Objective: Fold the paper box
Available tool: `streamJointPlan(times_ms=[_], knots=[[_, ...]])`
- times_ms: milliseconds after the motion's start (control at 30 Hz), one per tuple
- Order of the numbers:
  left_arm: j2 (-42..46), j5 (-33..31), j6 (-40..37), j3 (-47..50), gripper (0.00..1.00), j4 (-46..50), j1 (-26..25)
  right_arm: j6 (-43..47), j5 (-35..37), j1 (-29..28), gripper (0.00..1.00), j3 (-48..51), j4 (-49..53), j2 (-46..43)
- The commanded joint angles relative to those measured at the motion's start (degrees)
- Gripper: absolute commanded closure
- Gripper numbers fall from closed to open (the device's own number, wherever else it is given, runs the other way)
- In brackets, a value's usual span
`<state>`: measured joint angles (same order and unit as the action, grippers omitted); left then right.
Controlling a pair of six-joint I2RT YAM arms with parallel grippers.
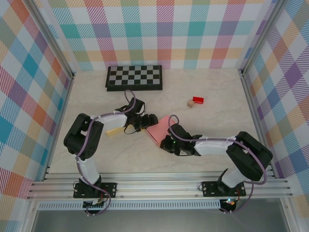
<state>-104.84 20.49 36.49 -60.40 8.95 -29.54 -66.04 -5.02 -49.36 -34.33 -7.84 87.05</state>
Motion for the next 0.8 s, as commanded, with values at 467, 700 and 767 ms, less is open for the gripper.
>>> streamJointPlan(times_ms=[467, 700, 767], knots=[[4.42, -6.92, 19.75, 11.95, 0.26, -4.28, -12.40, -4.84, 15.41, -0.14, 0.88, 9.25, -27.85, -5.12], [3.19, -5.01, 24.42, 13.83, 0.28, -8.12, -13.50, -6.46, 10.88, -0.11, 0.86, 7.36, -32.45, -3.41], [3.00, -4.72, 25.16, 12.95, 0.28, -8.80, -13.91, -8.22, 8.96, -0.14, 0.91, 7.66, -37.20, -0.01]])
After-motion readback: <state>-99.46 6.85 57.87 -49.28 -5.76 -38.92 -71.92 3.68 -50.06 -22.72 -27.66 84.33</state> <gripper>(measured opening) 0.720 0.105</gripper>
